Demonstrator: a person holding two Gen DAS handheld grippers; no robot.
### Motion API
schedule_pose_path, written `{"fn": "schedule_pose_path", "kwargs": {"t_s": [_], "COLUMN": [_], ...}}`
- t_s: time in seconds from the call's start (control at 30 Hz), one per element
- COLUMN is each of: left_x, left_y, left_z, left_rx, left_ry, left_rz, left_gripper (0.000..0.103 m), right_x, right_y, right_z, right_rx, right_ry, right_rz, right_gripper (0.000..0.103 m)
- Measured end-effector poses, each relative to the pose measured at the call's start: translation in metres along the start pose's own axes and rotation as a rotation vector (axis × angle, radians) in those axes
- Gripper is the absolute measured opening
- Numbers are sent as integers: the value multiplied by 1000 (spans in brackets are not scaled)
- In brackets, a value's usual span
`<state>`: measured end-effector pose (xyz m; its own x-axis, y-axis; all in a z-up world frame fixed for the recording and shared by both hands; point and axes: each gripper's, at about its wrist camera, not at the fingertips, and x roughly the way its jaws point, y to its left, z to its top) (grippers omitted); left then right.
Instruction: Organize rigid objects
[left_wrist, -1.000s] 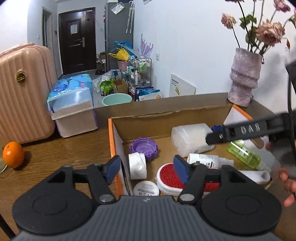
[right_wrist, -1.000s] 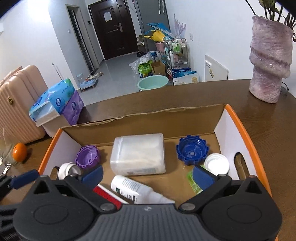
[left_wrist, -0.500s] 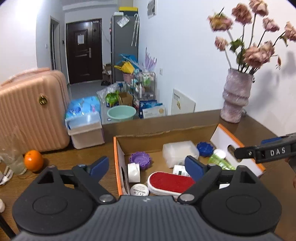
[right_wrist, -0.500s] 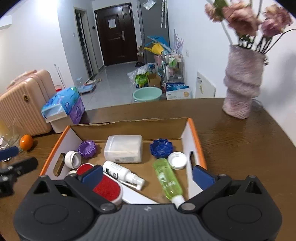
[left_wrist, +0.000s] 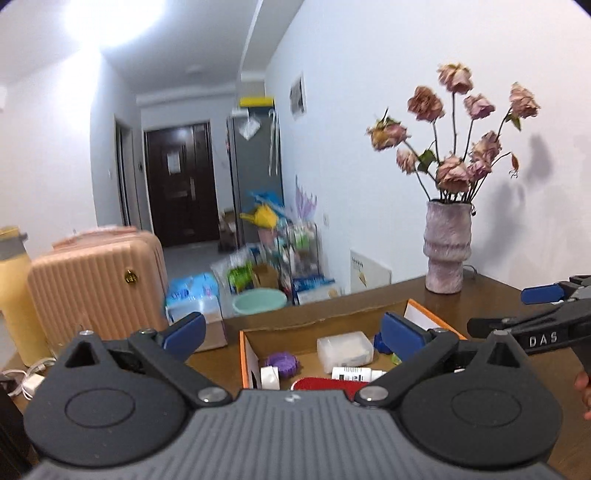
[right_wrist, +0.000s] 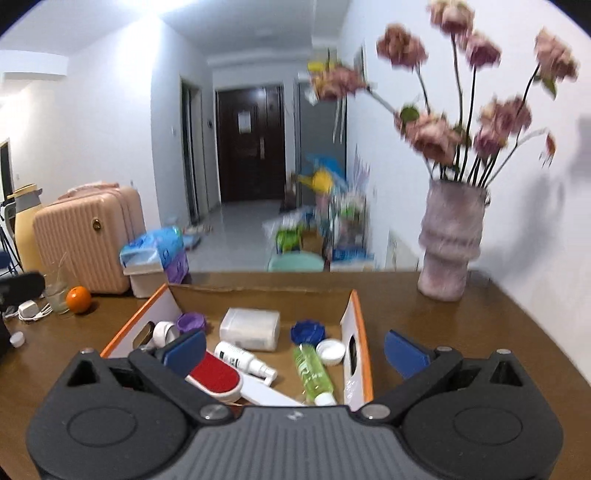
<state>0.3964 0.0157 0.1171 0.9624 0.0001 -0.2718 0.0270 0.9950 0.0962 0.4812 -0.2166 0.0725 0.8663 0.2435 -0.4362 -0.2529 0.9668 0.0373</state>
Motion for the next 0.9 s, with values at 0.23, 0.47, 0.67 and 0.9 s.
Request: {"fn": "schedule_pose_path", "kwargs": {"t_s": [0.23, 0.47, 0.67, 0.9], "left_x": [-23, -37, -47, -80], "left_y": [-11, -20, -23, -26], "left_z": [-24, -55, -70, -80], "left_rx": [-77, -92, -72, -80], "left_ry": [-46, -110, -84, -55], "left_rz": [-9, 0, 31, 8], "left_gripper": [103, 103, 103, 103], "right_x": [-25, -46, -62, -87], "right_y": [-4, 5, 13, 23], "right_z": [-32, -63, -77, -94], "right_rx": [51, 6, -28, -46], "right_ry": [-94, -207, -211, -207], "right_rz": [41, 27, 27, 28], "right_gripper": [103, 103, 103, 103]}}
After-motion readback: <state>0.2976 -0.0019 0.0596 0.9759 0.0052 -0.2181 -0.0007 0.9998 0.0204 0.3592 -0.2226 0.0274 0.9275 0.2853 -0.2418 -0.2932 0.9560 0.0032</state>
